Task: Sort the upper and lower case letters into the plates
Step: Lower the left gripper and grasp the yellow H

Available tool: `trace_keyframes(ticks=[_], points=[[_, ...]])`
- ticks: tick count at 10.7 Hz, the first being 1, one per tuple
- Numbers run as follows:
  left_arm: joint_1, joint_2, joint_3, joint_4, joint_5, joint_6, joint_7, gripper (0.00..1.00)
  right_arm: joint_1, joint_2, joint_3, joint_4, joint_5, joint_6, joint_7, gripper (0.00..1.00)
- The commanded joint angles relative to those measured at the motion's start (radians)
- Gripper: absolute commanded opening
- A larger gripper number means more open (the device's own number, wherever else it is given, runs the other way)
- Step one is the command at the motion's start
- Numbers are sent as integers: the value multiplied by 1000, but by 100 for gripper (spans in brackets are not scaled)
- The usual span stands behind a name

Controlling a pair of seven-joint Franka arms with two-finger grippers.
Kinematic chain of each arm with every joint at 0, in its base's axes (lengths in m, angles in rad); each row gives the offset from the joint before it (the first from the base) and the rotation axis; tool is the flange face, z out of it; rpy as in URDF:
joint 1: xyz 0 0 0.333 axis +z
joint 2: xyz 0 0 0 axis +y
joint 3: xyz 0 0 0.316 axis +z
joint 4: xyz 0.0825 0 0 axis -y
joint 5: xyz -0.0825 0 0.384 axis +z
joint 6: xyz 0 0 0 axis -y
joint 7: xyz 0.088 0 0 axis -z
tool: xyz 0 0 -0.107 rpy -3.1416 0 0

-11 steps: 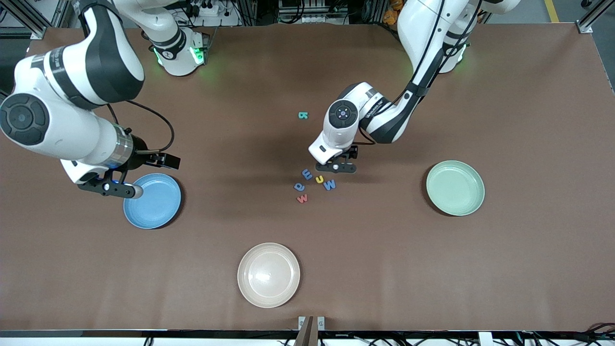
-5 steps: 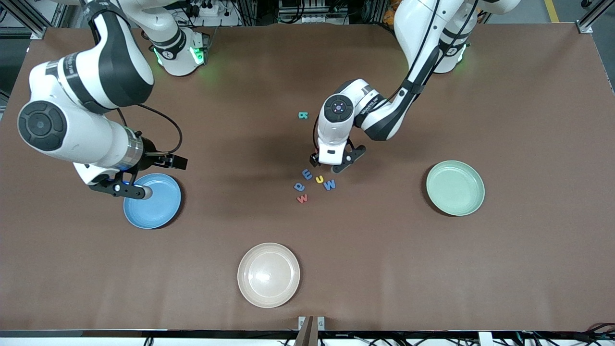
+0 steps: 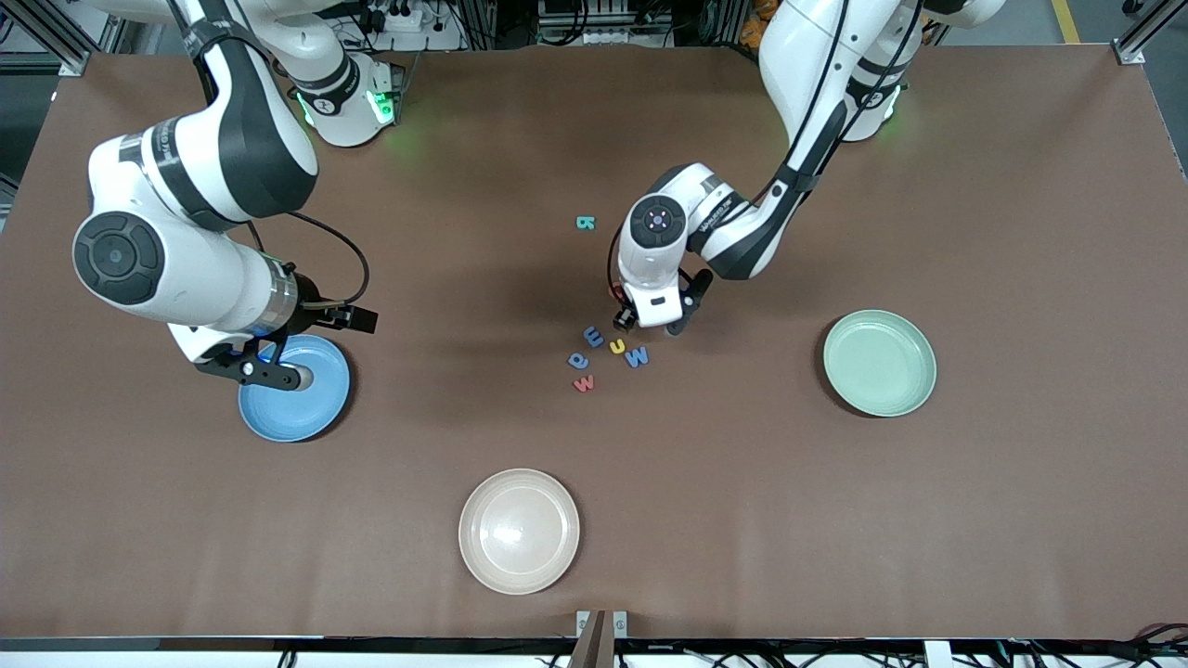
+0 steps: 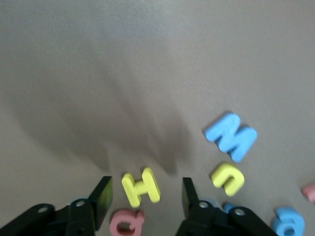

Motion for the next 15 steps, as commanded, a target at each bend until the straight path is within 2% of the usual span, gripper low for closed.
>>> trace_keyframes(ticks=[1,7,15], points=[[5,35,1,26,-16,8,-53,63,1,3,0,2,7,-1,19,100],[-1,52,1,29,-15,8,-62,54,-2,2,-1,3,7,-1,17,100],[-11,57,-4,51,-18,8,-99,54,-2,3,-1,2,7,0,17,100]])
